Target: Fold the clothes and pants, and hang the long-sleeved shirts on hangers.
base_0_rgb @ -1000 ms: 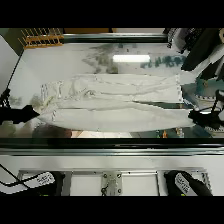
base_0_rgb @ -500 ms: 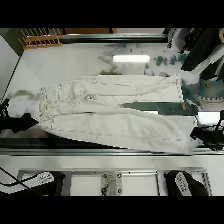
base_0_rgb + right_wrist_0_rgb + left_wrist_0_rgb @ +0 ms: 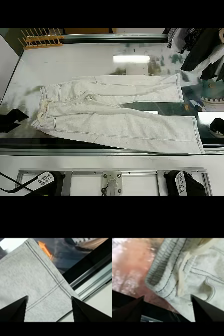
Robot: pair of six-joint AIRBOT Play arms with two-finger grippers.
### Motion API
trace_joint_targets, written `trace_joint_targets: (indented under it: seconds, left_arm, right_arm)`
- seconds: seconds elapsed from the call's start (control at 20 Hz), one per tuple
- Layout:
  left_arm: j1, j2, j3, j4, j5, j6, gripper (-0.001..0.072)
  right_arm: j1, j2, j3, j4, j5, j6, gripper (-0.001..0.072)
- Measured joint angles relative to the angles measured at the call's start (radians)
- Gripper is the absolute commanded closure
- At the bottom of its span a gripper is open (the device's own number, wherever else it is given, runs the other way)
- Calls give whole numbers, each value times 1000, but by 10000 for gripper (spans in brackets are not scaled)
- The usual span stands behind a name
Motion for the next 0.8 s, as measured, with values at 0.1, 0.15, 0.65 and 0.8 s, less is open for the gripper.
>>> trace_joint_targets:
  seconds: [0.1,0.15,0.65,0.8]
  left_arm:
    - [20,29,-63,27,45,-45,87]
    - [32,36,-96,35,64,-64,87]
    - [23,-32,-285,-162,194,40,87]
    - [-21,-58,-296,-188,217,69,87]
  right_arm:
    - [-1,14,5,9,0,0,128]
    - [-2,18,8,18,0,0,128]
    - [-2,-20,11,174,0,0,129]
    - [-2,-26,11,222,0,0,129]
